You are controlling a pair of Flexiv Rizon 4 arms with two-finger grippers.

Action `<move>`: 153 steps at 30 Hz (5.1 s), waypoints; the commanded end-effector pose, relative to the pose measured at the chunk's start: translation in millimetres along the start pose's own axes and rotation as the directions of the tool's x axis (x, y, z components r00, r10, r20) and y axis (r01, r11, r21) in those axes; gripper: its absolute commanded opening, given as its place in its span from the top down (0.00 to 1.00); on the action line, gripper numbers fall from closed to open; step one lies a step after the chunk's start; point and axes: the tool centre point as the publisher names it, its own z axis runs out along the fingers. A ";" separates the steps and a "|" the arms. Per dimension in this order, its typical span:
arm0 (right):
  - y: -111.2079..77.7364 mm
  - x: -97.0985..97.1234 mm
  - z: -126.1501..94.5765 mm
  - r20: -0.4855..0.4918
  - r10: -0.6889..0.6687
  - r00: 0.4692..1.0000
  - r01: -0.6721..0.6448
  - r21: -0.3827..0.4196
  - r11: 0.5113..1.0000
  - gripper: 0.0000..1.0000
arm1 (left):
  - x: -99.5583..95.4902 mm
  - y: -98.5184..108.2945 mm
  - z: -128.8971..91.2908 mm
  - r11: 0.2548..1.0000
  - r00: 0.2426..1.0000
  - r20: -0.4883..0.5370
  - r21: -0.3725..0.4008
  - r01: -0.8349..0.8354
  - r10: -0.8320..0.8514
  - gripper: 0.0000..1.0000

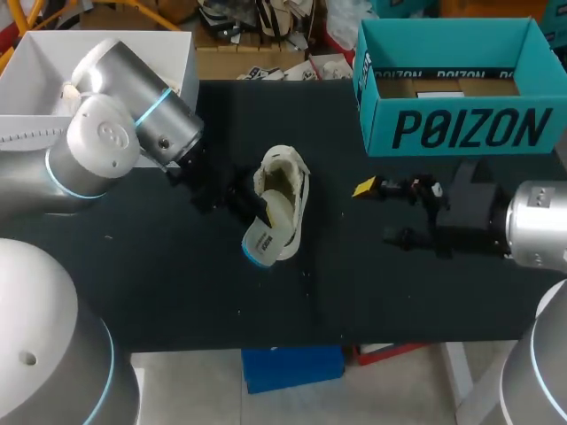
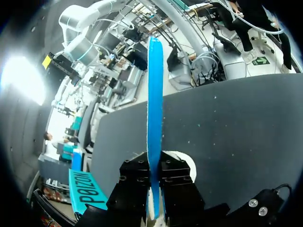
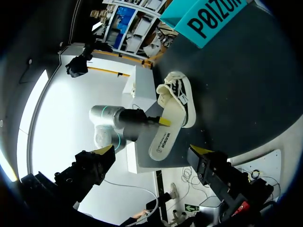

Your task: Take the shoe out of the shoebox, open the shoe tongue, remove and reinsert the insole, then place the shoe into the shoebox

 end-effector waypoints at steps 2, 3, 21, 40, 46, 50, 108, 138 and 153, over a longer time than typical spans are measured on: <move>0.2 0.0 -0.4 -0.001 0.000 1.000 0.000 0.002 1.000 0.00 | -2.8 15.5 7.1 1.000 1.000 -0.006 -0.004 -0.001 0.001 1.00; 0.2 0.0 -0.4 -0.001 0.000 1.000 0.000 0.002 1.000 0.00 | -2.9 18.2 7.7 1.000 1.000 -0.005 -0.005 -0.001 0.001 1.00; 0.2 0.0 -0.4 -0.001 0.000 1.000 0.000 0.002 1.000 0.00 | -11.2 59.3 13.7 0.996 1.000 -0.026 -0.092 -0.004 0.002 1.00; 0.2 0.0 -0.4 -0.001 0.000 1.000 0.000 0.002 1.000 0.00 | -11.8 77.2 15.6 0.984 0.999 -0.048 -0.180 -0.002 -0.006 1.00; 0.2 0.0 -0.4 -0.001 0.000 1.000 0.000 0.002 1.000 0.00 | -18.3 70.8 10.5 0.983 0.999 -0.041 -0.185 -0.007 0.000 0.70; 0.2 0.0 -0.4 -0.001 0.000 1.000 0.000 0.002 1.000 0.00 | -22.0 62.9 5.7 0.982 0.999 -0.036 -0.186 -0.013 0.007 0.00; 0.2 0.0 -0.4 -0.001 0.000 1.000 0.000 0.002 1.000 0.00 | -9.7 40.2 8.1 0.977 0.999 -0.039 -0.214 -0.014 0.006 1.00; 0.2 0.0 -0.4 -0.001 0.000 1.000 0.000 0.002 1.000 0.00 | -7.8 72.3 8.0 0.953 0.999 0.004 -0.298 0.051 -0.052 1.00; 0.2 0.0 -0.4 -0.001 0.000 1.000 0.000 0.002 1.000 0.00 | -16.5 61.0 3.9 0.952 0.999 0.025 -0.303 0.040 -0.034 0.00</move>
